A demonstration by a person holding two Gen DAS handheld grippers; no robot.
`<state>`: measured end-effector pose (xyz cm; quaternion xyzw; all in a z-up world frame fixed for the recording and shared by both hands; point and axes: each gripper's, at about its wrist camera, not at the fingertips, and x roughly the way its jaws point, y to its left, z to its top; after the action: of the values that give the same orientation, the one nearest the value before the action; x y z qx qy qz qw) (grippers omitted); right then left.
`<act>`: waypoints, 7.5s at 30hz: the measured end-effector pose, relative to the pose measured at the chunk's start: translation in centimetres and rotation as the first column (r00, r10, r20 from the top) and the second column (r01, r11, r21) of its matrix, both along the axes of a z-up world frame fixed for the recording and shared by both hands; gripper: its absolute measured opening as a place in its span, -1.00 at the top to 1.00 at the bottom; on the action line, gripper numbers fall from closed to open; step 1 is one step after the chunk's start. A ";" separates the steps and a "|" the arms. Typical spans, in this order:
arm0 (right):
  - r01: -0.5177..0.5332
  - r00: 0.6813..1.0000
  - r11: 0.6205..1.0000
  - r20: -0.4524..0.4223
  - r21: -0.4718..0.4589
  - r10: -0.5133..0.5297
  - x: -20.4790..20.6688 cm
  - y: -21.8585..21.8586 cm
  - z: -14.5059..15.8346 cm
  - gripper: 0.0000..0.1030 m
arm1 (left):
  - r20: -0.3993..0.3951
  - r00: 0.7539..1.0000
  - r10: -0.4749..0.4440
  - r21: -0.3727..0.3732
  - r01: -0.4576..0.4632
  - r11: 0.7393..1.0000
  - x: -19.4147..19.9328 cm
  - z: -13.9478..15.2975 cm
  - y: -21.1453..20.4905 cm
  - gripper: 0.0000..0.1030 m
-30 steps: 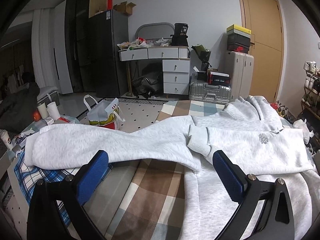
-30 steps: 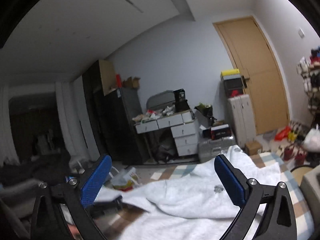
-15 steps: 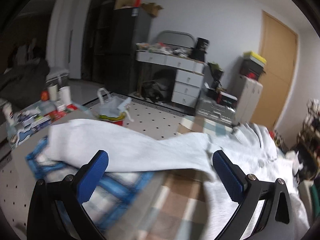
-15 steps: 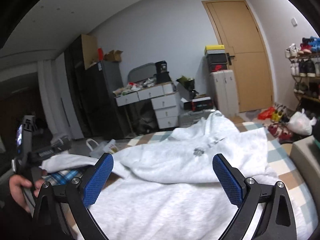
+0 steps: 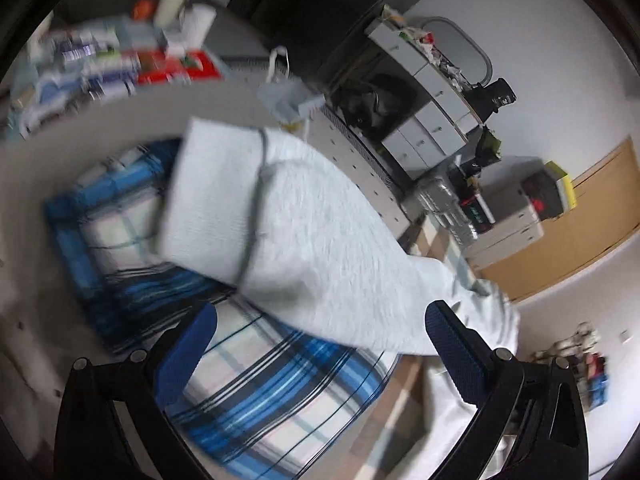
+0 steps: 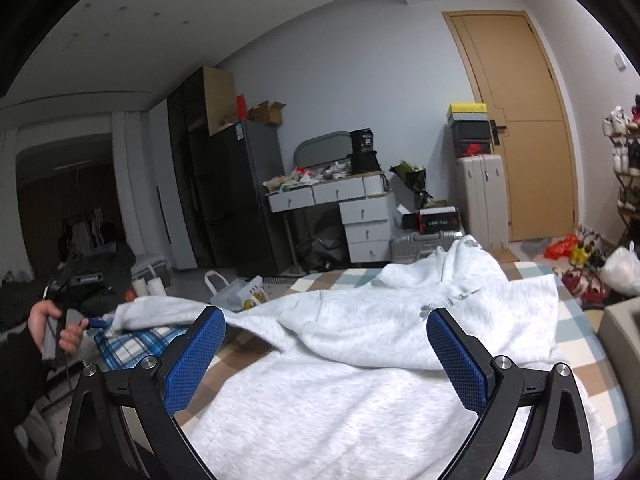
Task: Fold large clothes
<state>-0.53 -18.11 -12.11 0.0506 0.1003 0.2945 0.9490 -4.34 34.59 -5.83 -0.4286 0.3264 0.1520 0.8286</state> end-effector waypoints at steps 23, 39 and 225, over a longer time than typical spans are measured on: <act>-0.031 0.996 0.976 0.073 -0.216 0.048 -0.5 3.5 -1.7 -0.98 | 0.177 0.983 0.055 0.213 -0.092 0.973 1.3 1.7 0.3 0.65; -0.039 0.995 0.969 0.083 -0.245 0.061 -0.7 3.9 -2.0 -0.98 | -0.016 1.000 -0.004 0.165 0.007 0.986 4.2 -1.8 0.4 -0.56; 0.153 0.728 0.785 -0.468 -0.600 -0.500 37.3 -4.6 -8.8 0.24 | -0.290 0.729 -0.620 0.170 0.677 0.716 22.1 -13.1 -30.6 -0.55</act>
<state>36.73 -22.70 -20.94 -0.1002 0.4630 0.0442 0.8795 17.80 3.97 -18.94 -0.1530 0.5193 -0.0629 0.8384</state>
